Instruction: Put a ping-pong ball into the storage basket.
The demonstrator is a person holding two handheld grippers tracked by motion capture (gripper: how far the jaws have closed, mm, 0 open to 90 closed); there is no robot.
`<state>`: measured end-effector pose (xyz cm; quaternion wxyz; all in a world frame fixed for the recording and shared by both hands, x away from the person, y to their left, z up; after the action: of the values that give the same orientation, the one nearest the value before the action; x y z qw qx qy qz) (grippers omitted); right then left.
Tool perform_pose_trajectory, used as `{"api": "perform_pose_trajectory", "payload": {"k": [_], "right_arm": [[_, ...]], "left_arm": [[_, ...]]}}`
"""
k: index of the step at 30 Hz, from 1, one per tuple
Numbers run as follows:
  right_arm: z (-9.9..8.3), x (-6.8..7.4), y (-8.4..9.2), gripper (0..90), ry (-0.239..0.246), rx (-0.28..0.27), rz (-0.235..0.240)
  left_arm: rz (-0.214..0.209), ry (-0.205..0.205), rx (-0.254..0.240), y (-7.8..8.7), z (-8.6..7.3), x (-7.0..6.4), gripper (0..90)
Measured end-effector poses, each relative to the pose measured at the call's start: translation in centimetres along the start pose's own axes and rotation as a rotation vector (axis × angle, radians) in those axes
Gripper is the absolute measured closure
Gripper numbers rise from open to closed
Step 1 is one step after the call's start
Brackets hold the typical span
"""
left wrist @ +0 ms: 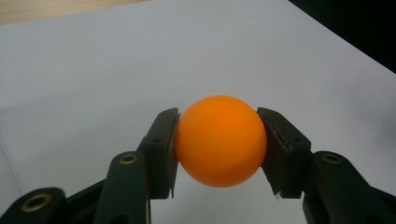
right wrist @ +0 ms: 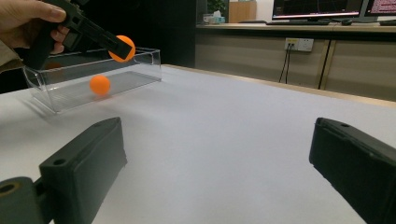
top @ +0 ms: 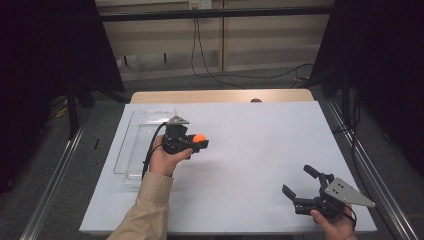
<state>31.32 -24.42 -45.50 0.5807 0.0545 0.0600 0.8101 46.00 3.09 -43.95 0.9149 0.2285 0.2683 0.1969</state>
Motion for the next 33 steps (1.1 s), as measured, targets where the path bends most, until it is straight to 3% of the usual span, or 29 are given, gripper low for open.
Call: {"api": "perform_pose_trajectory", "payload": {"k": [33], "right_arm": [[0.0, 0.0, 0.0, 3.0, 0.000, -0.001, 0.001]], "left_arm": [[0.037, 0.013, -0.034, 2.0, 0.1, 1.2, 51.1]]}}
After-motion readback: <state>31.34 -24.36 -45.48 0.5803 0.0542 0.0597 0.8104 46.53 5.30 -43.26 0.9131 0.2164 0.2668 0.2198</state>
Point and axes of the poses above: each handheld gripper's, and its own axes: y roughly backward along the jaws, z roughly out of its top, x roughly to its left, the point moved 10 cm from there along -y, roughly forward along the jaws, and after that the axes turned 14 degrees about -z, right-handed, at the moved point
